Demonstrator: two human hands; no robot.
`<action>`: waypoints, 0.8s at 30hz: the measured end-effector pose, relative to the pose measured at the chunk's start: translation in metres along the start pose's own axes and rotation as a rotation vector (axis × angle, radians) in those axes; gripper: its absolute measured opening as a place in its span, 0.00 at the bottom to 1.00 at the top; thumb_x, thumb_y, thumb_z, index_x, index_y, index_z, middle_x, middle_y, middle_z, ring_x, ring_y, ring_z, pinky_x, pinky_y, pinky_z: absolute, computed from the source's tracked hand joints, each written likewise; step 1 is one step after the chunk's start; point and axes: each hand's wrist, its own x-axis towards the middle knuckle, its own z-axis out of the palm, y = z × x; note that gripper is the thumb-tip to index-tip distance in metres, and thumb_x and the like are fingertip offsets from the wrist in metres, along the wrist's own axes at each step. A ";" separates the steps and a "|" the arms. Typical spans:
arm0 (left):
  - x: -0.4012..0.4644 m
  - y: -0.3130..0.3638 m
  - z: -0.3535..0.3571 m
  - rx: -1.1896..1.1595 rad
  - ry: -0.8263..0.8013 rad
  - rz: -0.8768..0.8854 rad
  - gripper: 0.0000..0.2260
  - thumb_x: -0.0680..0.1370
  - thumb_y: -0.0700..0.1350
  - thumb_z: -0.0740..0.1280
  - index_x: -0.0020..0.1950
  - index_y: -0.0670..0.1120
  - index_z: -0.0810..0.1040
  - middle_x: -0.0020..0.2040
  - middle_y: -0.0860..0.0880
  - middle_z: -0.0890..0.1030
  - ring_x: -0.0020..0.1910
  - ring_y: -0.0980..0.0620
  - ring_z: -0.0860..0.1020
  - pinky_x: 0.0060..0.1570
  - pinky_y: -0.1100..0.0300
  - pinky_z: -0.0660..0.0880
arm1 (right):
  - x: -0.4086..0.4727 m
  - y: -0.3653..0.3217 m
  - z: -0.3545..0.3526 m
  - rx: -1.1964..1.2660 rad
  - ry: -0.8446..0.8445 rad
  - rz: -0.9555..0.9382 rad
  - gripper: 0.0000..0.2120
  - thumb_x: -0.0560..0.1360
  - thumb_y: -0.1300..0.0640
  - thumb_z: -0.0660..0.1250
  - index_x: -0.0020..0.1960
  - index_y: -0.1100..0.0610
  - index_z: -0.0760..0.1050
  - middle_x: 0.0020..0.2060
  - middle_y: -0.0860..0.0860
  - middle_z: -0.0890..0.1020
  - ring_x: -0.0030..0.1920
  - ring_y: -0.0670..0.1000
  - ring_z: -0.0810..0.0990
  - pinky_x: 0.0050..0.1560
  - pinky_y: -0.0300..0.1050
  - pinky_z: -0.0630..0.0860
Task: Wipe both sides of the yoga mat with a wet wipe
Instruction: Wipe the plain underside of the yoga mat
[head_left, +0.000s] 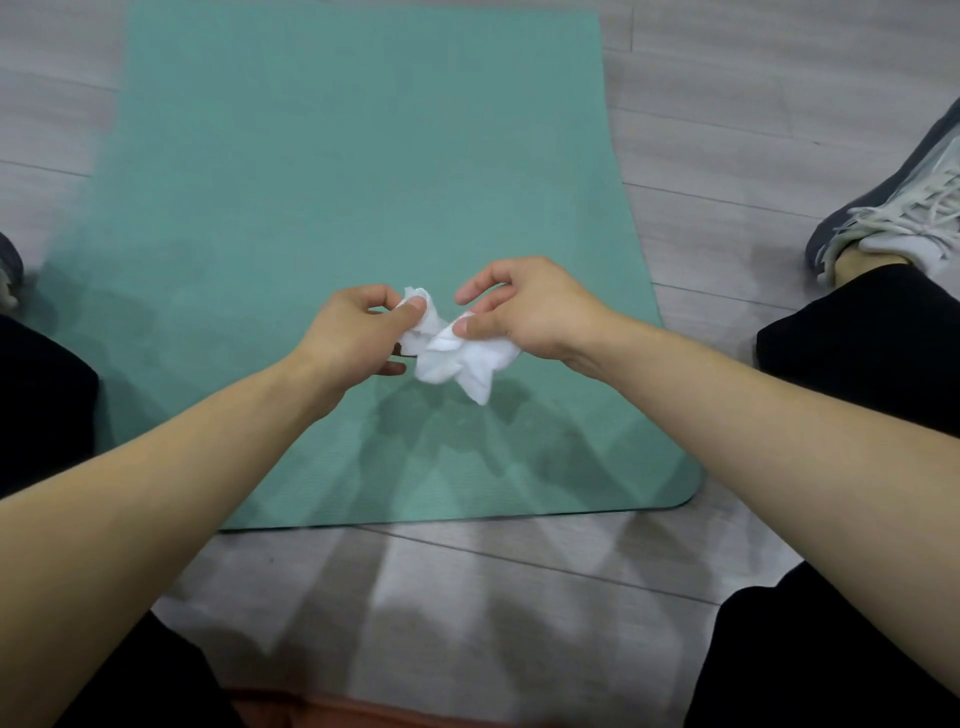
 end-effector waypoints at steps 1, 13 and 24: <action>0.000 -0.001 0.000 0.018 0.000 0.019 0.14 0.82 0.52 0.71 0.49 0.40 0.82 0.47 0.43 0.86 0.43 0.49 0.84 0.53 0.44 0.85 | 0.001 0.000 0.000 0.040 0.010 -0.007 0.12 0.73 0.61 0.80 0.55 0.57 0.82 0.43 0.52 0.87 0.39 0.48 0.83 0.39 0.40 0.76; -0.001 -0.004 -0.003 0.198 -0.016 0.153 0.06 0.80 0.50 0.74 0.49 0.51 0.89 0.43 0.48 0.88 0.39 0.56 0.82 0.47 0.54 0.82 | 0.003 0.001 0.000 0.304 0.155 0.025 0.11 0.72 0.55 0.82 0.47 0.57 0.82 0.42 0.53 0.87 0.39 0.50 0.84 0.37 0.43 0.79; -0.007 0.006 0.005 -0.031 -0.072 0.107 0.07 0.80 0.46 0.74 0.54 0.43 0.86 0.50 0.45 0.88 0.50 0.45 0.87 0.60 0.44 0.82 | 0.001 0.005 0.005 0.202 0.128 0.087 0.18 0.70 0.50 0.83 0.53 0.58 0.83 0.42 0.50 0.88 0.38 0.47 0.84 0.39 0.40 0.78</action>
